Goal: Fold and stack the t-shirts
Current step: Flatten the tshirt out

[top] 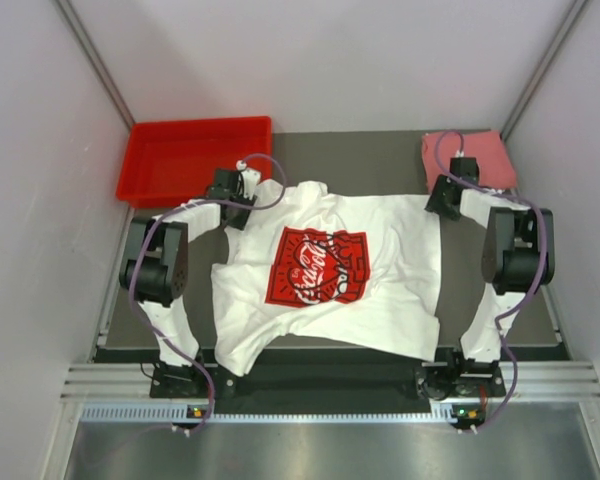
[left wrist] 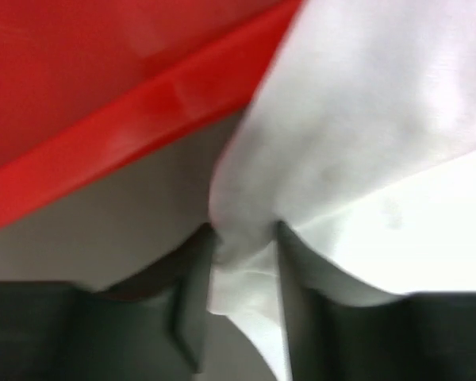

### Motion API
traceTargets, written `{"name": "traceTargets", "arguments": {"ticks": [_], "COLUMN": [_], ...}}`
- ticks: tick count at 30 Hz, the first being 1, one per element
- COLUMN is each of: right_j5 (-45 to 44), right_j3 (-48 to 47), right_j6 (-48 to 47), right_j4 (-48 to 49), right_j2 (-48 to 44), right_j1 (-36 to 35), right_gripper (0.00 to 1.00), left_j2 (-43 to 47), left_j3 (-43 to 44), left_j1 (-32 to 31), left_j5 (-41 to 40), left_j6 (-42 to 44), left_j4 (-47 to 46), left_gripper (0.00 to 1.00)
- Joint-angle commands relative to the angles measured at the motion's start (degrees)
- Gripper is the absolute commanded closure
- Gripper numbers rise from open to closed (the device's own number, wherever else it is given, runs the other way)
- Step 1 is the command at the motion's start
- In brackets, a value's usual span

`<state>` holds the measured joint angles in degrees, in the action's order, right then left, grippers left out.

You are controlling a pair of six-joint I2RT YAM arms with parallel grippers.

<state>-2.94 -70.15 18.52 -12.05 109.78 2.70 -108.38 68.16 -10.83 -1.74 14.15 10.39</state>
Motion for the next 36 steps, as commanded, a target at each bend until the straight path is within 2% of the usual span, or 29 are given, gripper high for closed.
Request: {"name": "traceTargets", "arguments": {"ticks": [1, 2, 7, 14, 22, 26, 27, 28, 29, 30, 32, 33, 36], "right_j5": [2.6, 2.7, 6.3, 6.2, 1.5, 0.0, 0.1, 0.4, 0.3, 0.0, -2.0, -2.6, -3.9], "right_j3": [-2.0, -1.8, -3.8, -13.7, -24.9, -26.8, -27.1, -27.1, -27.1, -26.9, -25.4, -23.0, -15.9], "right_j6": [0.1, 0.3, -0.3, -2.4, -4.5, -5.3, -5.3, -5.4, -5.3, -5.3, -4.7, -4.6, -3.6], "right_j4": [2.1, 2.6, 3.1, -1.3, -7.3, -8.7, -8.9, -9.7, -10.1, -10.5, -12.5, -12.8, -14.3], "right_j2": [0.9, 0.7, 1.4, 4.2, 8.0, 7.7, 7.5, 7.2, 6.2, 5.5, 2.3, 0.9, -7.0], "right_j1": [0.6, 0.7, 0.9, 0.8, 0.8, 0.8, 0.8, 0.8, 0.7, 0.7, 0.6, 0.6, 0.6], "right_gripper": [0.60, 0.70, 0.99, 1.00, 1.00, 0.99, 0.94, 0.84, 0.54, 0.44, 0.31, 0.28, 0.20], "left_j2": [-0.1, 0.3, 3.0, 7.8, 8.2, 8.4, 8.4, 8.4, 8.4, 8.4, 9.1, 9.8, 14.1], "left_j3": [-2.1, -2.6, -3.6, -6.1, -6.9, -6.7, -6.6, -6.5, -5.9, -5.3, -3.6, -3.2, -4.0], "left_j1": [-0.2, -0.2, 0.6, 2.6, 3.6, 3.8, 3.7, 3.8, 3.8, 3.8, 3.8, 3.8, 3.8], "left_j5": [4.3, 4.2, -0.2, -3.4, -7.1, -7.2, -5.7, -4.8, -3.1, -0.2, 3.6, 5.1, 9.2], "left_j6": [-0.1, -0.3, -0.7, -0.4, -1.7, -2.6, -2.7, -2.7, -2.5, -1.9, -1.8, -1.5, -0.9], "left_j4": [-2.7, -2.9, -3.8, -6.6, -9.9, -9.9, -9.4, -8.9, -6.6, -5.0, 0.6, 1.9, 3.8], "left_gripper": [0.64, 1.00, 1.00, 1.00, 1.00, 1.00, 1.00, 1.00, 0.91, 0.82, 0.60, 0.50, 0.39]}}
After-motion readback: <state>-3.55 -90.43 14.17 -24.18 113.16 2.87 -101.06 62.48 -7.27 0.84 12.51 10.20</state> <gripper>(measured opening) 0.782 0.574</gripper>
